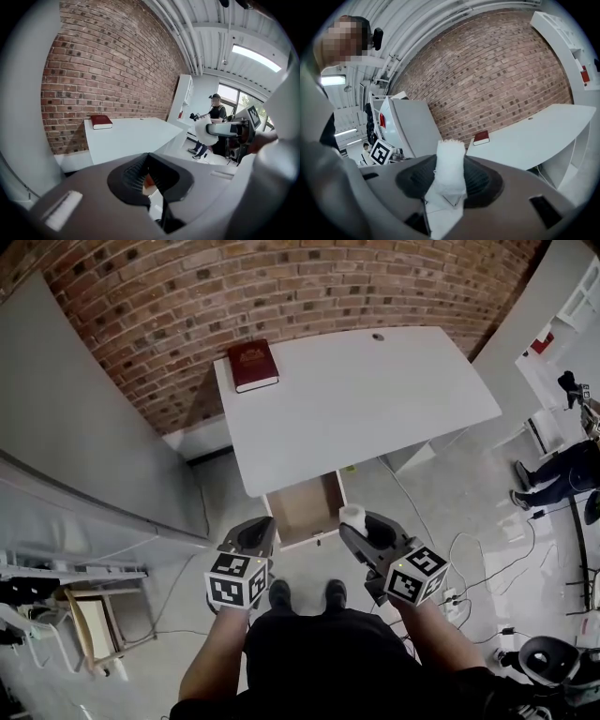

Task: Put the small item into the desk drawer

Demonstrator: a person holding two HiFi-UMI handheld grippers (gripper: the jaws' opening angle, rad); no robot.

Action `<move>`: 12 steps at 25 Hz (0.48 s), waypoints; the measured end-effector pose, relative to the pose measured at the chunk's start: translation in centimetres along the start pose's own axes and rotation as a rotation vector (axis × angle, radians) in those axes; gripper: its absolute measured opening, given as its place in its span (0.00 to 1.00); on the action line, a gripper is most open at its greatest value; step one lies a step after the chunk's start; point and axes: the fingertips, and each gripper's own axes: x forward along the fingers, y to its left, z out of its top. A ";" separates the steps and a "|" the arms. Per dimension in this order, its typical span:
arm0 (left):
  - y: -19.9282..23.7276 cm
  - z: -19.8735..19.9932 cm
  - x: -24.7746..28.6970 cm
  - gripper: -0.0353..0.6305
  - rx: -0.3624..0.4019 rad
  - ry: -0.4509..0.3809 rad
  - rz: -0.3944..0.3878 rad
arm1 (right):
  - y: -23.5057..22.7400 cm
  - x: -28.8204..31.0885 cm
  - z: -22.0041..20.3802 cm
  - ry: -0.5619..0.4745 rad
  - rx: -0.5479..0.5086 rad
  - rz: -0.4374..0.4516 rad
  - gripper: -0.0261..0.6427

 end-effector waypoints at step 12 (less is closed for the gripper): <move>-5.2 -0.6 3.5 0.07 -0.057 0.008 0.123 | -7.4 -4.2 -1.2 0.093 -0.005 0.103 0.28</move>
